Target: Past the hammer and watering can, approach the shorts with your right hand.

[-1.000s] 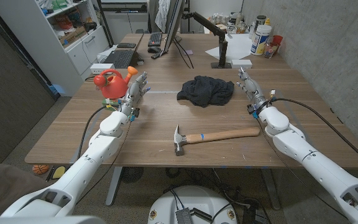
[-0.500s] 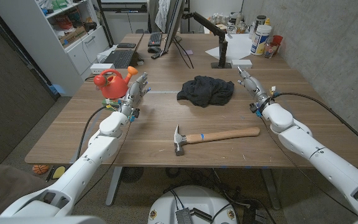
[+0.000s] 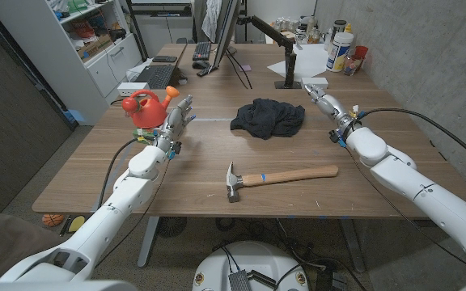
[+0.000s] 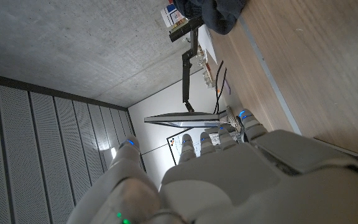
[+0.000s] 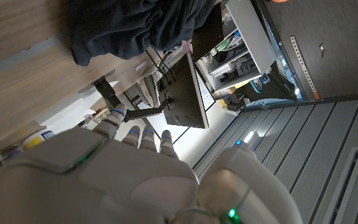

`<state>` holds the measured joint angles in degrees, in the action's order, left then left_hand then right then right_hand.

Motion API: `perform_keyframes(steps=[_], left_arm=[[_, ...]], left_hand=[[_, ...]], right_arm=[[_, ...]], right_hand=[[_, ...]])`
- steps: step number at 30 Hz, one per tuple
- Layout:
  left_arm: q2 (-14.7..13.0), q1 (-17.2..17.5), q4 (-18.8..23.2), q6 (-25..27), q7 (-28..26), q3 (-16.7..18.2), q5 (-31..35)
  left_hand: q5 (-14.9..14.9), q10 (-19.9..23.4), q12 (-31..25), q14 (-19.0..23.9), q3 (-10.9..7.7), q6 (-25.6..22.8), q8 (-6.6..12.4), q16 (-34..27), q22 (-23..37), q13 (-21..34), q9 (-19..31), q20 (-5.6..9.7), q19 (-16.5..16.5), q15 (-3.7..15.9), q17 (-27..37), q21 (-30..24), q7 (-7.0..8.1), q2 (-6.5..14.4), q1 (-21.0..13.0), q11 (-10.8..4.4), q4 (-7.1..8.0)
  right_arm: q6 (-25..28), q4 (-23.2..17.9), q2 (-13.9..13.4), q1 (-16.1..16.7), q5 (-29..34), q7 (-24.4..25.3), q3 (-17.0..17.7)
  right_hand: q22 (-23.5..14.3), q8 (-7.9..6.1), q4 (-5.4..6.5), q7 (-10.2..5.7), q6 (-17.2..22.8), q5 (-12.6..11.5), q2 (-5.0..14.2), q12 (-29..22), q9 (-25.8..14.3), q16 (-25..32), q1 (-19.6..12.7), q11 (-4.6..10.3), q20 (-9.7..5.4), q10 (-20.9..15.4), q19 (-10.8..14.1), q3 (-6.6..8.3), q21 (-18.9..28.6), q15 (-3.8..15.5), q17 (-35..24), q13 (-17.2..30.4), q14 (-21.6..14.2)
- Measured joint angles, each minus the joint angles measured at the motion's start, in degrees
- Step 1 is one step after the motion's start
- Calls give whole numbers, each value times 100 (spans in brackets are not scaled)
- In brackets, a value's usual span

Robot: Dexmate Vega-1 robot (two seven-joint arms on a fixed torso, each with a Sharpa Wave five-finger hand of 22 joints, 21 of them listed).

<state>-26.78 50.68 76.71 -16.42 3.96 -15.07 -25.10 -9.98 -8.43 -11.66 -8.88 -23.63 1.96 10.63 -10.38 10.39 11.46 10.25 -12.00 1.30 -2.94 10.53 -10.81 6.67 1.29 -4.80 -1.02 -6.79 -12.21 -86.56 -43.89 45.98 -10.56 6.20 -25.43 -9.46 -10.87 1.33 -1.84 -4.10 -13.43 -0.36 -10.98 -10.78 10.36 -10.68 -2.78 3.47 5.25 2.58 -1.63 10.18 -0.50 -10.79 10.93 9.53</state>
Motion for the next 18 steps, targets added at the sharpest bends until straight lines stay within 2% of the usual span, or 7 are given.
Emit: perform_keyframes(steps=[16,18], left_arm=[[-35,78,36,-133,-76,23,13],[-33,78,34,-150,-81,23,13]], left_hand=[[0,-32,0,-71,0,41,0,22,1,0,0,12,71,-15,0,0,41,23,-22,32,0],[0,-32,0,-71,0,41,0,22,1,0,0,11,71,-15,0,0,41,23,-22,32,0]], right_arm=[[128,-189,-298,-183,807,1,-123],[132,-203,-313,-200,852,1,-139]], right_hand=[[0,0,-47,0,0,0,-9,0,0,0,-70,41,-31,41,-31,0,0,20,0,0,20],[0,0,-87,-15,-15,0,20,0,0,0,-102,41,-31,41,-30,7,0,20,0,0,20]])
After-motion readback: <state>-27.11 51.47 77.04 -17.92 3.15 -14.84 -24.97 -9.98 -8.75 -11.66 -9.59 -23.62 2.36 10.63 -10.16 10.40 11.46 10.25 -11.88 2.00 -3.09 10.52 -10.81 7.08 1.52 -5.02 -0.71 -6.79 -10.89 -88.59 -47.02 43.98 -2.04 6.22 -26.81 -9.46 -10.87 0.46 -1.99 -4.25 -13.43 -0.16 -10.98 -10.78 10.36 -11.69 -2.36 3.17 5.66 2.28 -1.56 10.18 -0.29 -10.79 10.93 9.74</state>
